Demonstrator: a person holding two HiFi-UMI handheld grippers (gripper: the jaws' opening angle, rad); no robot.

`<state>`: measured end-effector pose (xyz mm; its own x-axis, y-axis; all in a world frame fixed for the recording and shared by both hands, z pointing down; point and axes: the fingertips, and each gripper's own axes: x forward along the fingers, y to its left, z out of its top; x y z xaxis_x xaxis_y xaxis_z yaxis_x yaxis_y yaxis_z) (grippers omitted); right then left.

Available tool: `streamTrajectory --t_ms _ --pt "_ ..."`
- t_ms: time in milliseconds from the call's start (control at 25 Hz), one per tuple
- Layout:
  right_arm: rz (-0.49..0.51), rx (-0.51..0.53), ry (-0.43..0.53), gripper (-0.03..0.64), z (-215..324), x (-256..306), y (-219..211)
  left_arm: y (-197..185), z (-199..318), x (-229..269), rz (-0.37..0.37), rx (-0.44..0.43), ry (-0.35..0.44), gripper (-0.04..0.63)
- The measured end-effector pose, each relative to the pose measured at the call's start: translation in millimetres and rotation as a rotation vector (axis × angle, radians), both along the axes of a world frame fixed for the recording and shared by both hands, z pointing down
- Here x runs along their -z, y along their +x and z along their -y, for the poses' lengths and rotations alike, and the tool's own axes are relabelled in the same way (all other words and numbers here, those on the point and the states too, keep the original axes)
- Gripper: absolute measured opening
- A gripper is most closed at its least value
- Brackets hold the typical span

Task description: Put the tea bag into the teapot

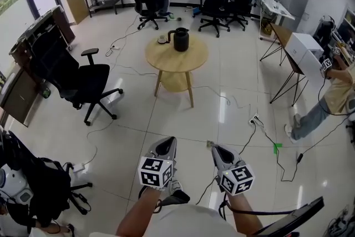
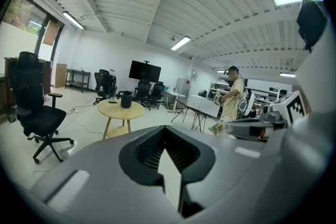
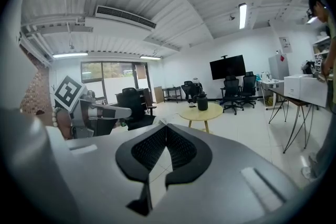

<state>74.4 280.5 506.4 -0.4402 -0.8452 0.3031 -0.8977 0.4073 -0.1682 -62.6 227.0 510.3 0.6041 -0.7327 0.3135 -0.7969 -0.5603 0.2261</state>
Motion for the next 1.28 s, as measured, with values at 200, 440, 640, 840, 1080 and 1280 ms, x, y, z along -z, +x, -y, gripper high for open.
streamTrajectory --t_ms 200,440,640,840,1080,1280 --pt "-0.006 -0.021 -0.002 0.002 31 2 -4 -5 33 4 -0.010 -0.012 0.006 0.012" --pt "-0.010 -0.042 0.008 0.002 56 8 -8 -8 60 9 -0.016 -0.032 0.020 0.012" --pt "-0.006 -0.049 0.000 0.002 66 7 -2 -2 72 7 -0.021 -0.032 0.015 0.012" --pt "0.005 -0.043 -0.002 0.002 92 5 4 2 93 6 -0.013 -0.023 0.013 0.011" --pt "0.018 -0.008 0.000 0.002 142 2 -1 -4 137 10 0.000 0.011 0.027 0.012" --pt "0.021 0.009 -0.005 0.002 190 1 8 1 183 9 0.005 0.035 0.027 0.012"
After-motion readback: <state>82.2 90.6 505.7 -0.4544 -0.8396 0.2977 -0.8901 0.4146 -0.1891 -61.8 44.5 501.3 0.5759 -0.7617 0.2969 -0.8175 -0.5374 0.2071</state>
